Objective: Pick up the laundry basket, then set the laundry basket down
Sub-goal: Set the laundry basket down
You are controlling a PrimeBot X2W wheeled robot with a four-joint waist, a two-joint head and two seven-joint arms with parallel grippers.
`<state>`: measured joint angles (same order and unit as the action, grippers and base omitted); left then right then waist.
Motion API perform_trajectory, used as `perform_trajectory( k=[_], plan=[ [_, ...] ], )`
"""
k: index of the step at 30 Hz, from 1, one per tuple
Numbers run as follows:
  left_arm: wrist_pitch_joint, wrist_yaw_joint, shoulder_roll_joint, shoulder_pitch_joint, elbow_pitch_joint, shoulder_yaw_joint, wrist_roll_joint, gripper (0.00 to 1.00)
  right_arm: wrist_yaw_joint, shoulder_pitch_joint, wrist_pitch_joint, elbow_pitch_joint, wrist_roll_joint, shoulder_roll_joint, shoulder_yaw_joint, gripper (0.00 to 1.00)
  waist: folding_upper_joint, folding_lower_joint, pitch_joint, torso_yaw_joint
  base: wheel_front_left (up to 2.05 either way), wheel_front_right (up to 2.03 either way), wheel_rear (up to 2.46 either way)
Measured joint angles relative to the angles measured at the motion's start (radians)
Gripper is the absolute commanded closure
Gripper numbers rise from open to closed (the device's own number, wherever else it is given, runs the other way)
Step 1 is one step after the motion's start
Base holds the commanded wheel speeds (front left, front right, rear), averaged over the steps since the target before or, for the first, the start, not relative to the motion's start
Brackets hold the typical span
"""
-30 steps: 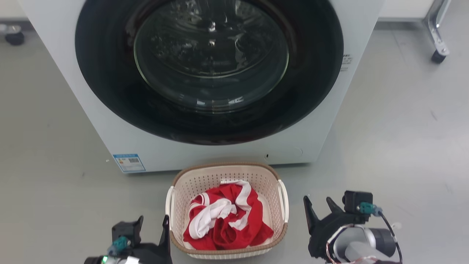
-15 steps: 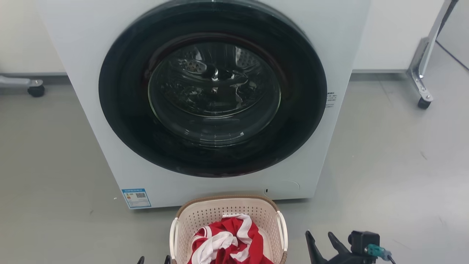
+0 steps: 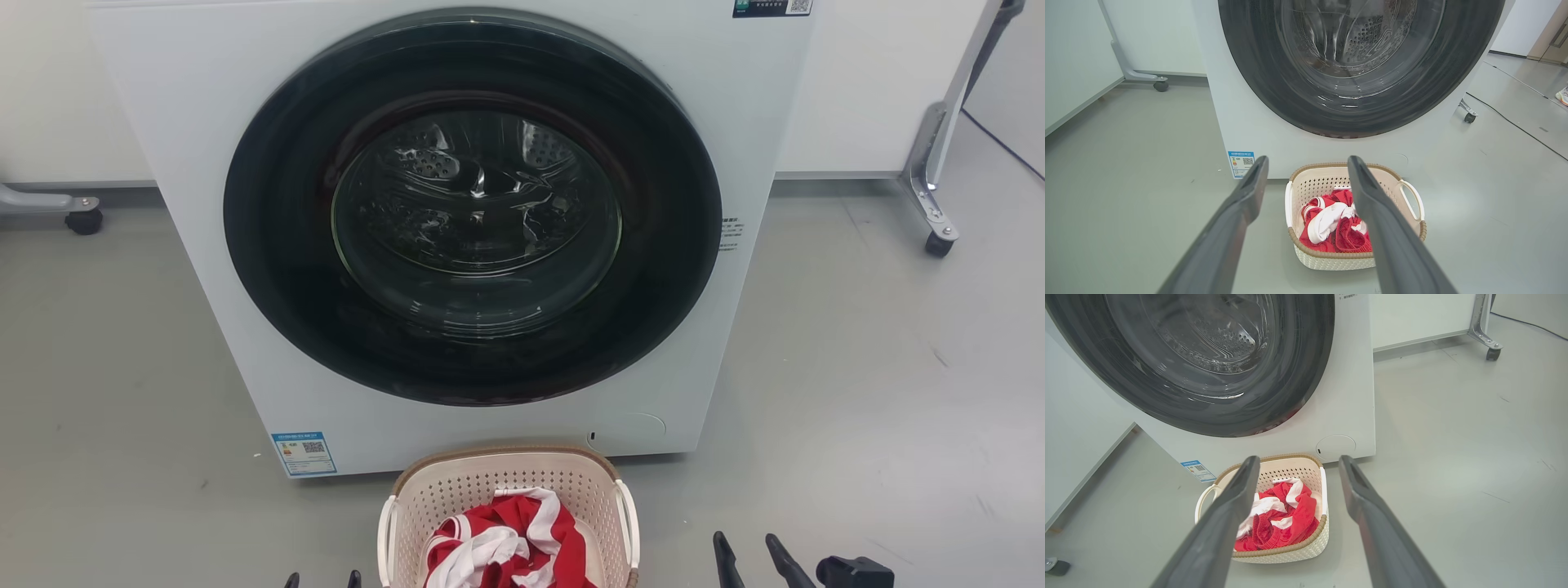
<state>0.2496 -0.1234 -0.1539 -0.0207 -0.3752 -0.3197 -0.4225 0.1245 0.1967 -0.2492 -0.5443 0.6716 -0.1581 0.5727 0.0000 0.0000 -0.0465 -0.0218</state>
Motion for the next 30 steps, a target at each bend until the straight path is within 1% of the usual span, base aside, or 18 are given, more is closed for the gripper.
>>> perform_trajectory(
  k=[6,7,13,23,30],
  plan=[
    [0.000,0.000,0.003,-0.035,0.067,0.034,0.035,0.00,0.000,-0.071,0.000,0.105,-0.109,0.014,-0.101,0.00,0.0000,0.0000,0.006,-0.002,0.00,0.00,0.00],
    [0.000,-0.001,0.012,-0.056,0.091,0.058,0.059,0.00,0.000,-0.105,0.000,0.154,-0.159,0.023,-0.139,0.00,0.0001,0.0000,0.009,-0.004,0.00,0.00,0.00],
    [0.000,-0.001,0.029,-0.078,0.132,0.090,0.084,0.00,0.000,-0.165,0.000,0.247,-0.249,0.041,-0.200,0.00,0.0000,0.0000,0.015,-0.008,0.00,0.00,0.00],
    [0.000,-0.001,0.049,-0.096,0.179,0.119,0.133,0.00,0.000,-0.230,0.000,0.368,-0.356,0.068,-0.256,0.00,0.0001,0.0000,0.020,-0.008,0.00,0.00,0.00],
    [0.000,-0.001,0.060,-0.111,0.198,0.132,0.146,0.00,0.000,-0.253,0.000,0.413,-0.388,0.080,-0.273,0.00,0.0000,0.0000,0.022,-0.003,0.00,0.00,0.00]
  ],
)
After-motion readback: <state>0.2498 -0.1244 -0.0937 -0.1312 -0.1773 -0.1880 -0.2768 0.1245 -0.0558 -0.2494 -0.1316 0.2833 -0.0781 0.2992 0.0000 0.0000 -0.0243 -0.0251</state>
